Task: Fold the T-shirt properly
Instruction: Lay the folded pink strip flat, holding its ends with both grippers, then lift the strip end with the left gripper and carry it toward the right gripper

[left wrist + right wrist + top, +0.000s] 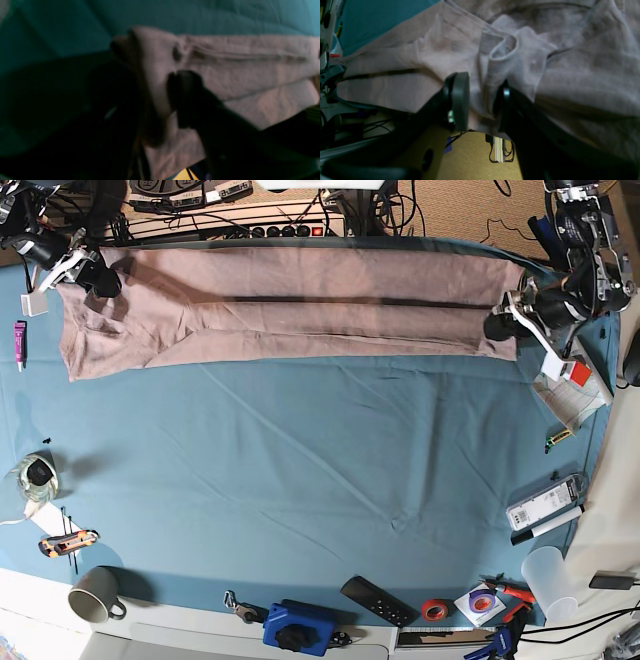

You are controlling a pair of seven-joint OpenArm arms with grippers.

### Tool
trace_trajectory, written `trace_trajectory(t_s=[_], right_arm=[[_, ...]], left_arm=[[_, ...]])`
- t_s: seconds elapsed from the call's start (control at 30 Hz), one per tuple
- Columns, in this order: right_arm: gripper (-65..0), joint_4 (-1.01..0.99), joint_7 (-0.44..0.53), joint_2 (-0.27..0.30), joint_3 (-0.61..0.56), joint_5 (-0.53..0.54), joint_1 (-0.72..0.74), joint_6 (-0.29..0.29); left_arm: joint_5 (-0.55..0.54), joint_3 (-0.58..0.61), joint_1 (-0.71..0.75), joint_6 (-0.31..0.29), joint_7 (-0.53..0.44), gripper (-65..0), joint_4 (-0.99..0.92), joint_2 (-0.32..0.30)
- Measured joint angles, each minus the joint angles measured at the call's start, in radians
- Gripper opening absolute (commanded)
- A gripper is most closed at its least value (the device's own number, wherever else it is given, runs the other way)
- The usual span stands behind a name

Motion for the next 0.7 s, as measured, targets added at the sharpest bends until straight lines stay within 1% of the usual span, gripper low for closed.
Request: trace_trajectory(t_s=[0.07,0.17,0.27,0.37,0.43,0.5,0.57,0.67,0.7], right_arm=[[-47.5,0.000,0.000,0.000,0.000,0.000,0.000,0.000],[-47.5,0.000,0.000,0.000,0.000,0.000,0.000,0.000],[-47.5,0.000,0.000,0.000,0.000,0.000,0.000,0.000],[-47.5,0.000,0.000,0.000,0.000,0.000,0.000,0.000],[-47.5,0.000,0.000,0.000,0.000,0.000,0.001,0.000],[-47.5,0.000,0.000,0.000,0.000,-0.003,0.011,0.000],[-47.5,0.000,0.000,0.000,0.000,-0.001,0.021,0.000],[-47.5,0.000,0.000,0.000,0.000,-0.005,0.046,0.000],[-47.5,0.000,0.000,0.000,0.000,-0.005,0.055,0.000]], left_arm=[[0.003,0.003,0.002,0.000,-0.003,-65.0,-0.003,0.000],[0.002,0.004,-0.002,0.001,0.005,-65.0,-0.002,0.000],[0.019,0.004,-0.017,0.006,0.045,-65.0,0.016,0.001],[0.047,0.010,-0.016,0.012,0.057,-65.0,0.056,0.006],[0.066,0.012,-0.013,0.013,0.087,-65.0,0.096,0.008],[0.070,0.013,-0.008,0.008,0.092,-65.0,0.143,0.009],[0.047,0.011,-0.005,-0.028,0.096,-65.0,0.200,0.008],[-0.046,0.012,0.021,-0.095,0.100,-65.0,0.303,0.008],[-0.067,0.013,0.033,-0.109,0.101,-65.0,0.340,0.008]])
